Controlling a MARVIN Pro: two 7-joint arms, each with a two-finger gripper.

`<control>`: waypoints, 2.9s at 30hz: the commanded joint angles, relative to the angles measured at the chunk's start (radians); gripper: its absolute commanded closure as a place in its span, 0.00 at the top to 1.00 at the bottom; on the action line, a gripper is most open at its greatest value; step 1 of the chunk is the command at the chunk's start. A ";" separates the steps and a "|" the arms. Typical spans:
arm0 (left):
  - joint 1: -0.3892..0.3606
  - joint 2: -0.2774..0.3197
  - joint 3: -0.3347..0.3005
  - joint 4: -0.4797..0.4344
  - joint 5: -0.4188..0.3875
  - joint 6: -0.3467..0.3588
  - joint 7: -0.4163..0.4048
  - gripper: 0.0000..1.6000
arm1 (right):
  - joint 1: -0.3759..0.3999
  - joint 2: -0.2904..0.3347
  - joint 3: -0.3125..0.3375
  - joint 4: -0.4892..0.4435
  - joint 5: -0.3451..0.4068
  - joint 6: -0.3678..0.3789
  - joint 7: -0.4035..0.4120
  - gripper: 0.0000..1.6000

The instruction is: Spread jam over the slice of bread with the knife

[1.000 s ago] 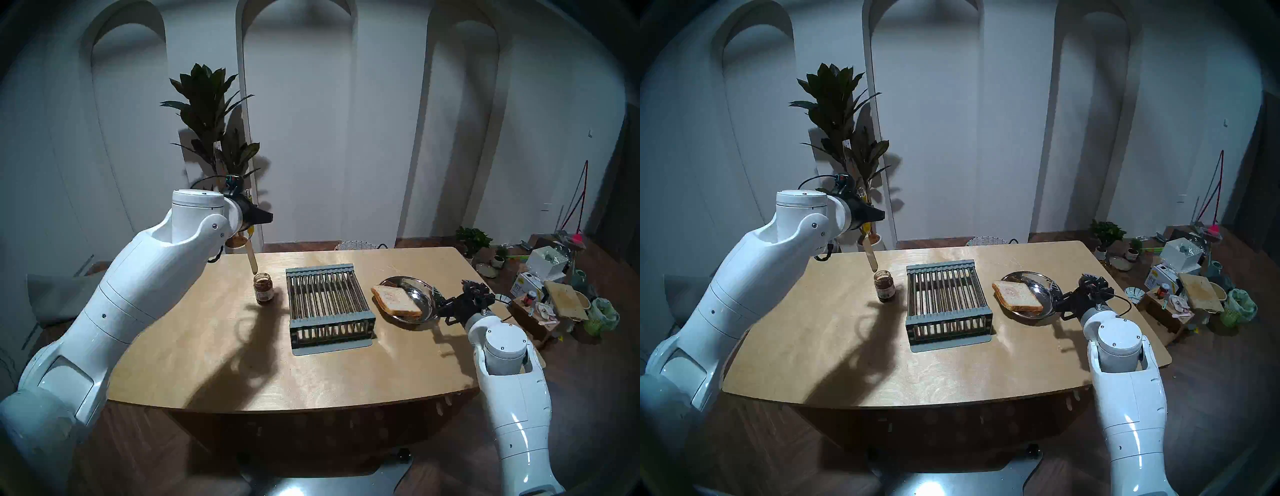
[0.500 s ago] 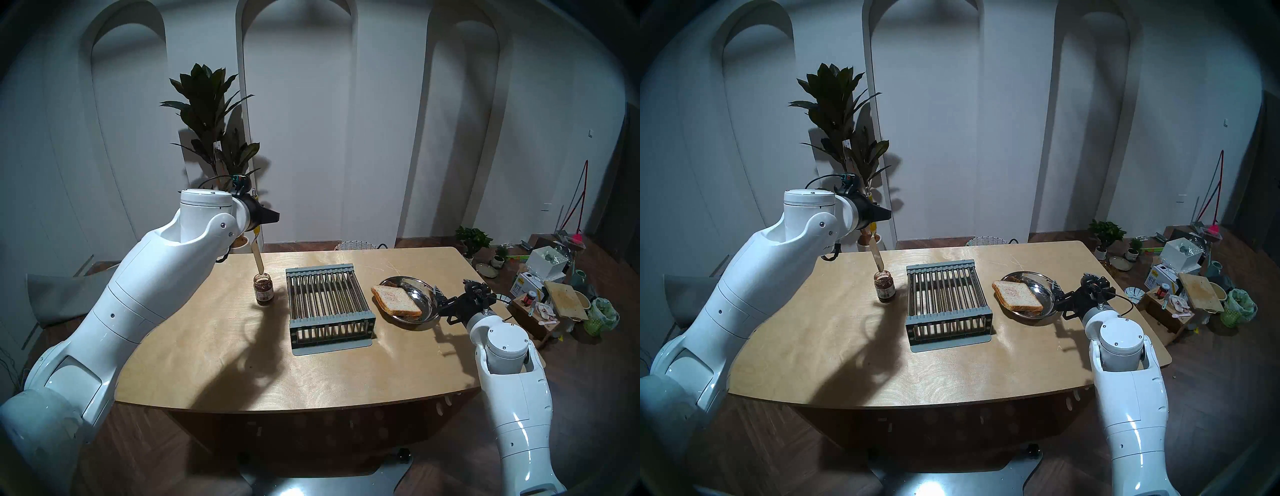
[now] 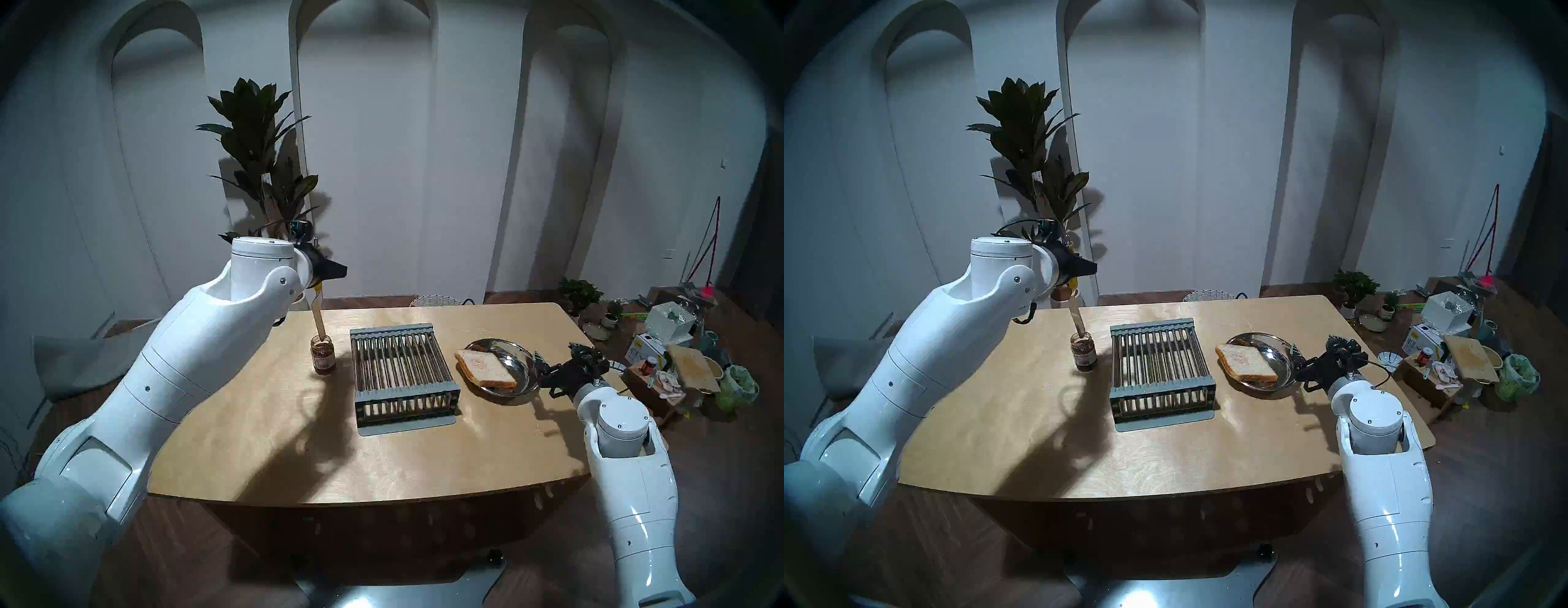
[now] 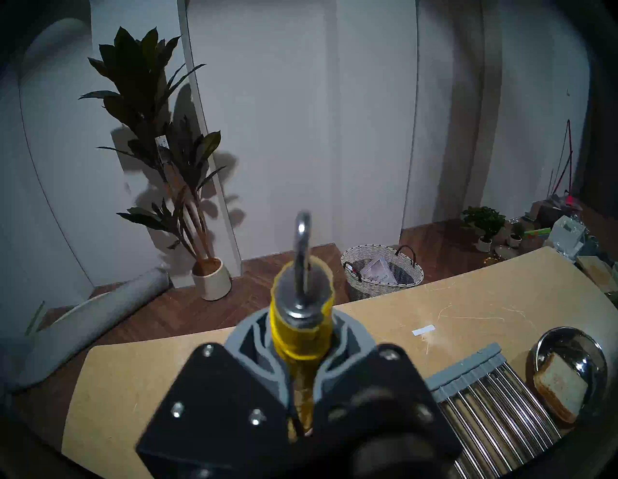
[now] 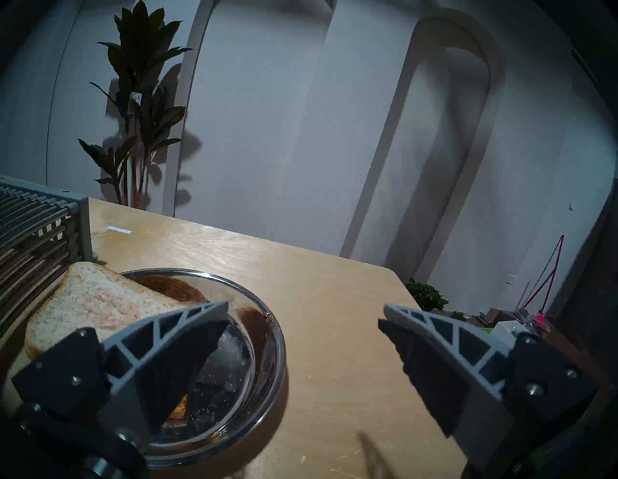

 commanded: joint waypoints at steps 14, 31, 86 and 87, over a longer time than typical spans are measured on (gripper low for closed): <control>-0.003 -0.025 0.040 0.045 0.036 -0.028 0.008 0.00 | -0.008 0.006 0.008 -0.038 0.008 -0.018 0.006 1.00; -0.049 -0.030 0.145 0.112 0.107 -0.002 0.008 0.00 | -0.018 0.008 0.023 -0.037 0.015 -0.019 0.003 1.00; -0.092 -0.144 0.310 0.163 0.177 0.112 0.060 0.00 | 0.006 0.037 0.072 0.035 0.084 -0.056 0.066 1.00; -0.097 -0.146 0.316 0.166 0.183 0.118 0.064 0.00 | 0.009 0.037 0.072 0.039 0.086 -0.057 0.069 1.00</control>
